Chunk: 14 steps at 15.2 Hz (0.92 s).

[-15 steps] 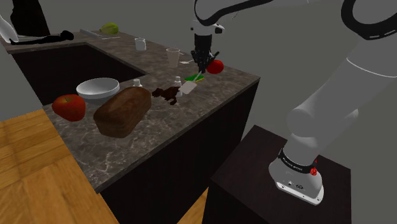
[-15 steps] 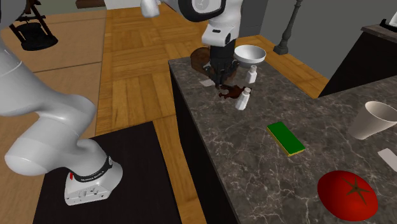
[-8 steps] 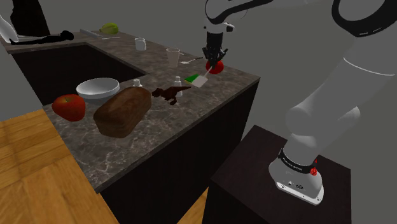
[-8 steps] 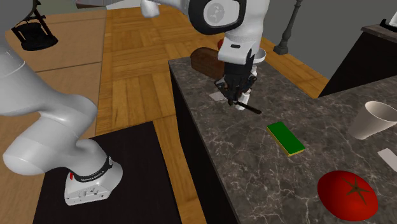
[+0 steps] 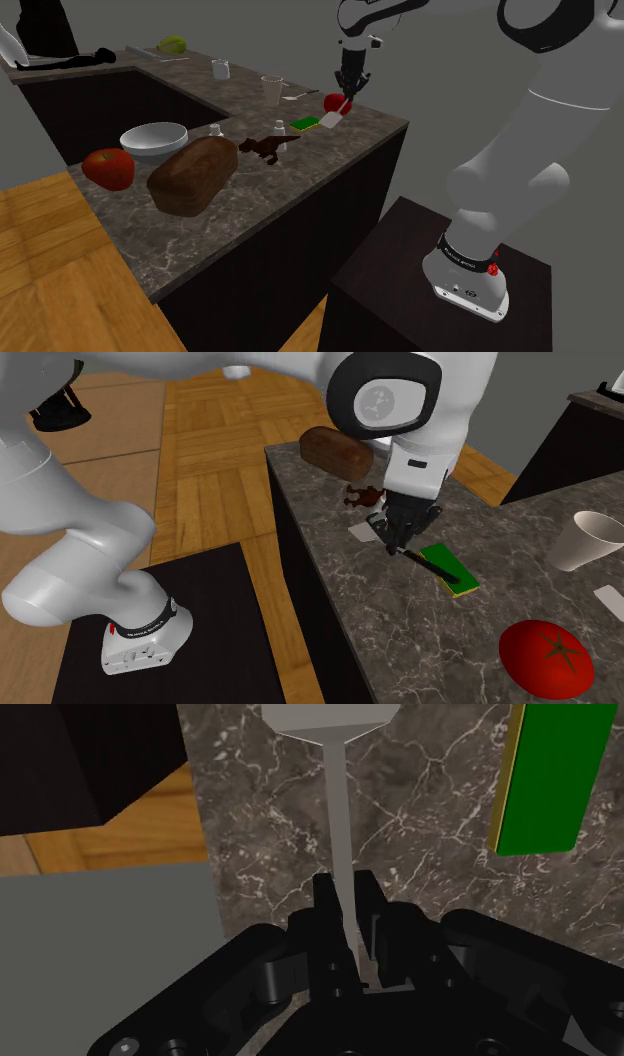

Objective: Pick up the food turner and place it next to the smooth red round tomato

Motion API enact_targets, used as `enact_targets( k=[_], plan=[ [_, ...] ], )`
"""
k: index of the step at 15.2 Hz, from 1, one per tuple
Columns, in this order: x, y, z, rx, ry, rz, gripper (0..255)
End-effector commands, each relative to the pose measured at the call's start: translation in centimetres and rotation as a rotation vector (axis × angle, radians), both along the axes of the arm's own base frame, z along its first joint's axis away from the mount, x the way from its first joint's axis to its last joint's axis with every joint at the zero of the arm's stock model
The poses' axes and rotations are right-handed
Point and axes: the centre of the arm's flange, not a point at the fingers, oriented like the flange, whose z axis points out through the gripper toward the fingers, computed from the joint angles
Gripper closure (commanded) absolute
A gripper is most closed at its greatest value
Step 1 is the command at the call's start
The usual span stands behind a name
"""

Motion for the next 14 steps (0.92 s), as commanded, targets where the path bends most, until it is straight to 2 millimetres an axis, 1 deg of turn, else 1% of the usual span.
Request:
enact_targets(
  k=[1,3,4,14],
  plan=[
    [0.0,-2.9,0.4,-0.001,0.0,0.001,255],
    [0.1,-5.5,0.4,-0.001,0.0,0.001,255],
    [0.1,-6.4,0.4,-0.001,0.0,0.001,255],
    [0.1,-6.4,-4.9,-0.001,0.0,0.001,255]
  ],
)
